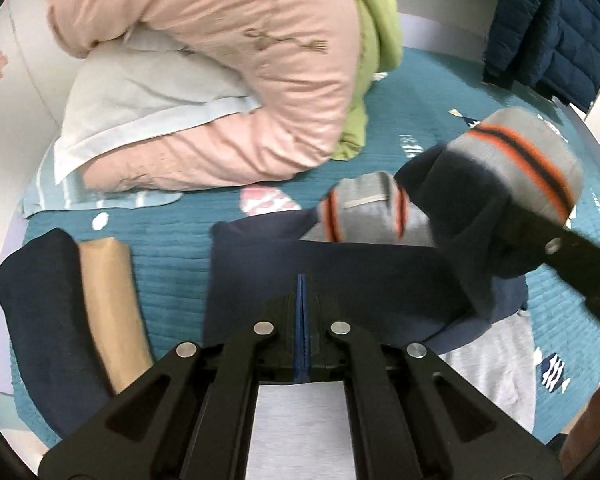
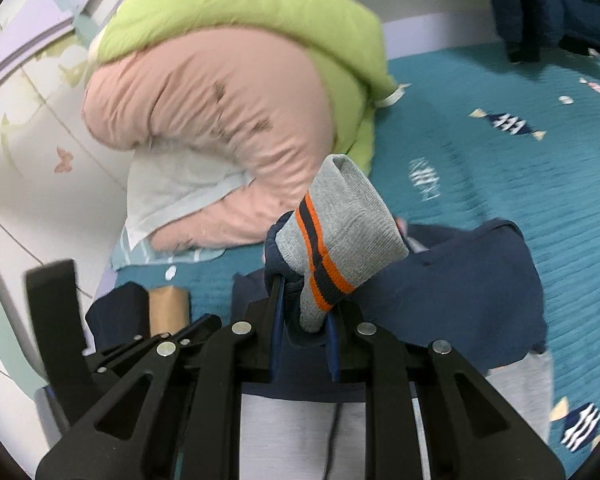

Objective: Fold large clothes

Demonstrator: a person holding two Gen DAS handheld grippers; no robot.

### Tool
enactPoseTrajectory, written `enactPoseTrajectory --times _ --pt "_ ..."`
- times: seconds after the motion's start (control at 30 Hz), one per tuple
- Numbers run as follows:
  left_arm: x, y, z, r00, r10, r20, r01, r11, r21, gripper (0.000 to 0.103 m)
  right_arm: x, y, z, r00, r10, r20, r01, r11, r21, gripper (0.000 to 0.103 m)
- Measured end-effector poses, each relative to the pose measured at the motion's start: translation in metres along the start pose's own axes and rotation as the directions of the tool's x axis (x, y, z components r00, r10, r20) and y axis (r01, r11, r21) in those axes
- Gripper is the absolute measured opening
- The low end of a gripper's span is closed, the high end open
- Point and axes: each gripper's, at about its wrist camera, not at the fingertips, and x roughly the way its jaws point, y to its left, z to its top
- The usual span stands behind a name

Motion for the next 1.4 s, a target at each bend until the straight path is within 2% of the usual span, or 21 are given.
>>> enactPoseTrajectory --times 0.33,0.43,0.57,0.7,0.8,0.9,1.0,1.07,1.17,1.2,1.23,1.27,1.3,1.33,1.37,1.4 --pt "0.011 0.070 -0.033 0.999 0.036 -0.032 -0.038 0.997 -0.065 0.001 0.089 0.034 -0.034 0.985 -0.087 -0.148 0.081 0.995 -0.052 0.017" --pt "0.014 0.085 -0.043 0.998 0.043 -0.051 -0.047 0.996 -0.079 0.001 0.113 0.041 -0.048 0.970 -0.140 -0.197 0.130 0.990 -0.062 0.023" --pt "0.015 0.102 -0.054 0.996 0.059 -0.070 -0.066 0.993 -0.097 0.001 0.118 0.050 -0.058 0.969 0.051 -0.243 -0.057 0.998 -0.021 0.058" --pt "0.015 0.110 -0.058 0.995 0.059 -0.080 -0.068 0.991 -0.117 0.001 0.100 0.052 -0.054 0.978 0.056 -0.203 -0.066 0.997 -0.043 0.062" --pt "0.014 0.102 -0.058 0.996 0.047 -0.076 -0.056 0.992 -0.110 0.001 0.080 0.037 -0.046 0.985 0.029 -0.169 -0.035 0.999 -0.036 0.062" --pt "0.018 0.084 -0.057 0.996 0.018 -0.084 -0.026 0.995 -0.093 0.001 0.063 0.013 -0.038 0.988 -0.072 -0.134 0.066 0.996 -0.055 0.062" --pt "0.030 0.060 -0.059 0.994 -0.037 -0.107 0.029 0.997 -0.077 0.001 0.050 -0.022 -0.034 0.980 -0.168 -0.110 0.164 0.985 -0.047 0.061" --pt "0.050 0.043 -0.064 0.985 -0.057 -0.162 0.045 0.996 -0.074 0.001 0.042 -0.052 -0.035 0.964 -0.240 -0.116 0.238 0.971 -0.032 0.054" --pt "0.081 0.030 -0.075 0.968 -0.073 -0.238 0.051 0.994 -0.095 0.001 0.037 -0.102 -0.042 0.919 -0.362 -0.158 0.365 0.931 -0.007 0.036" --pt "0.092 0.028 -0.079 0.965 -0.066 -0.252 0.042 0.994 -0.101 0.001 0.037 -0.117 -0.044 0.912 -0.370 -0.179 0.378 0.926 0.012 0.028" --pt "0.100 0.028 -0.081 0.964 -0.048 -0.260 0.023 0.995 -0.098 0.001 0.038 -0.130 -0.048 0.902 -0.383 -0.202 0.396 0.918 0.027 0.024" --pt "0.113 0.027 -0.085 0.961 0.001 -0.277 -0.025 0.996 -0.084 0.001 0.044 -0.150 -0.054 0.868 -0.428 -0.252 0.452 0.891 0.045 0.022" --pt "0.132 0.030 -0.091 0.947 0.058 -0.316 -0.085 0.994 -0.074 0.001 0.052 -0.169 -0.061 0.833 -0.467 -0.297 0.504 0.862 0.056 0.022" --pt "0.140 0.032 -0.094 0.945 0.056 -0.321 -0.088 0.992 -0.086 0.000 0.063 -0.188 -0.071 0.809 -0.476 -0.344 0.528 0.846 0.070 0.019" --pt "0.141 0.034 -0.095 0.951 0.050 -0.304 -0.084 0.992 -0.100 0.001 0.069 -0.202 -0.079 0.815 -0.445 -0.372 0.511 0.854 0.097 0.017" --pt "0.140 0.034 -0.094 0.950 0.052 -0.306 -0.084 0.992 -0.093 0.001 0.067 -0.210 -0.083 0.842 -0.407 -0.355 0.476 0.870 0.131 0.017"
